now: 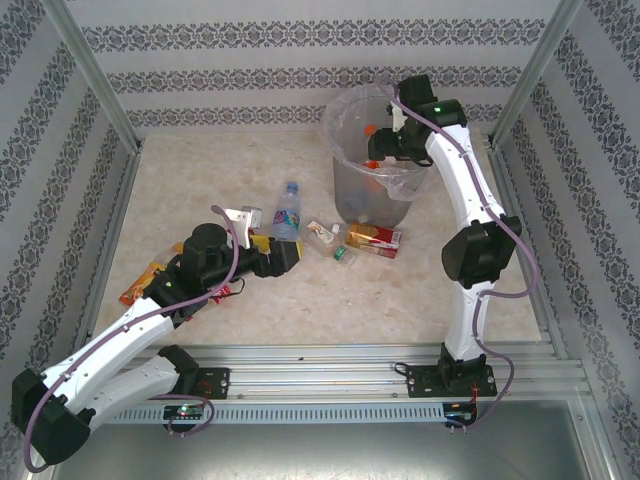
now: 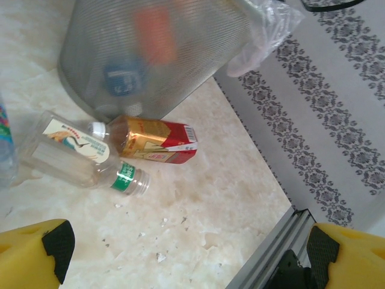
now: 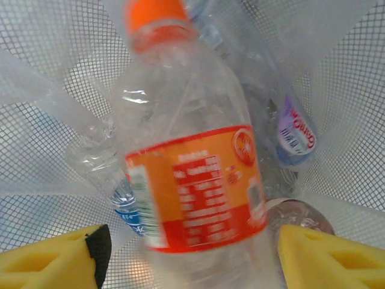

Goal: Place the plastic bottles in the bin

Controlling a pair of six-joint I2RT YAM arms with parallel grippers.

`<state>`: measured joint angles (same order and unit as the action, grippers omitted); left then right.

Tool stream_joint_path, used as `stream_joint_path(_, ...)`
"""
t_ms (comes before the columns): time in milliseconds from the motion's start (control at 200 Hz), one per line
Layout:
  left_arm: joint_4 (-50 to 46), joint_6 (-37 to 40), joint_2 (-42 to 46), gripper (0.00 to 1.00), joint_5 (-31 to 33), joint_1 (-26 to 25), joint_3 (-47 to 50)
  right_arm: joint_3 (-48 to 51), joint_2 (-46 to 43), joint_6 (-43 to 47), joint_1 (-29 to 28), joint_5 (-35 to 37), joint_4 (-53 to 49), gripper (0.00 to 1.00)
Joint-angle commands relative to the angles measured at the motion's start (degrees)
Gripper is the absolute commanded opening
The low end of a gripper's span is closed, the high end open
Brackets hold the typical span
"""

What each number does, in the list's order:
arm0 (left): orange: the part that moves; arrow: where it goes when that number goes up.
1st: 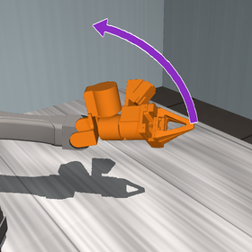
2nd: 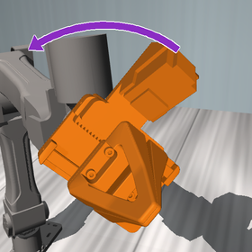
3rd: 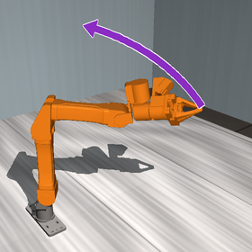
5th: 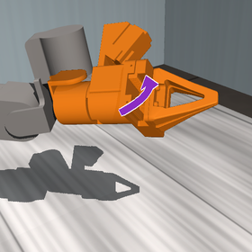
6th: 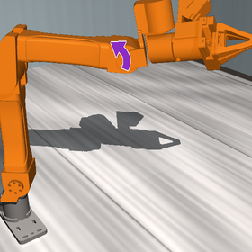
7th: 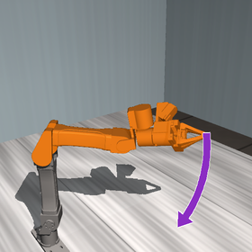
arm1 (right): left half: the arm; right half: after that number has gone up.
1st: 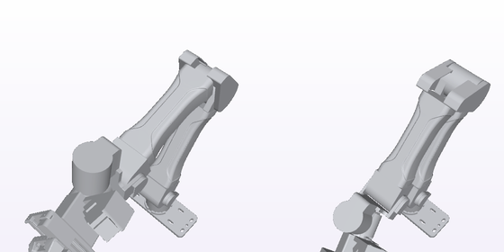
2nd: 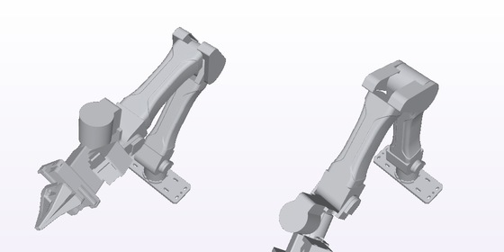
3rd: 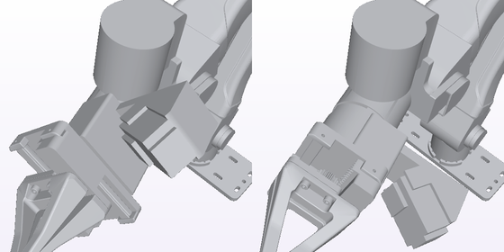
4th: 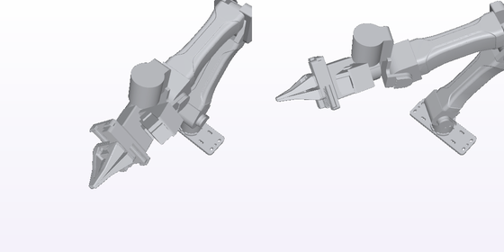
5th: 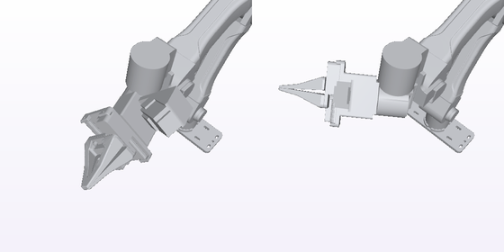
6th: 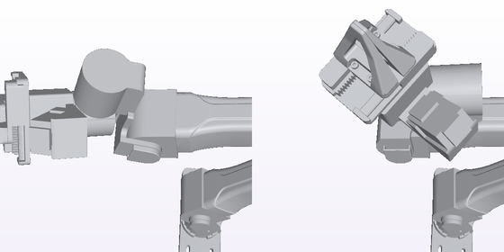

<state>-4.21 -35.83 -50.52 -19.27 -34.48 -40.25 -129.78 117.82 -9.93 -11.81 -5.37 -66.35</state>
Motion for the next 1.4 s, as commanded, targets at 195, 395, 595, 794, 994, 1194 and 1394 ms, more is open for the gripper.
stream_joint_path(195, -7.12, -6.52, 0.51, 1.00, 5.47, -0.55, -2.09, 0.83, -8.48, 0.69, 1.67, 0.51, 0.77, 0.80)
stream_joint_path(395, -0.65, -10.60, 0.60, 1.00, 4.62, -0.42, 0.87, 8.99, -16.84, 0.75, 1.31, -1.00, 5.18, 0.80)
stream_joint_path(595, -1.89, -7.99, 1.39, 1.00, 5.45, -0.59, -0.09, 22.69, -30.37, 1.07, -0.14, -3.00, 11.17, 0.80)
stream_joint_path(794, -2.92, -4.60, 3.30, 1.00, 6.20, -0.68, -0.64, 36.15, -43.27, 0.46, -3.88, -3.32, 13.72, 0.80)
stream_joint_path(994, -3.05, 0.08, 3.28, 1.00, -0.19, -0.60, -1.20, 50.55, -52.21, 0.15, -11.93, -3.95, 18.57, 0.82)
stream_joint_path(1194, -10.90, 5.81, 5.49, 1.00, -0.17, -0.64, -2.44, 60.68, -52.17, -0.70, -18.30, -4.26, 25.28, 0.80)
stream_joint_path(1394, -17.31, 7.89, 9.67, 1.00, 2.36, -0.69, -3.77, 64.97, -46.45, -1.91, -23.69, -0.58, 31.92, 0.75)
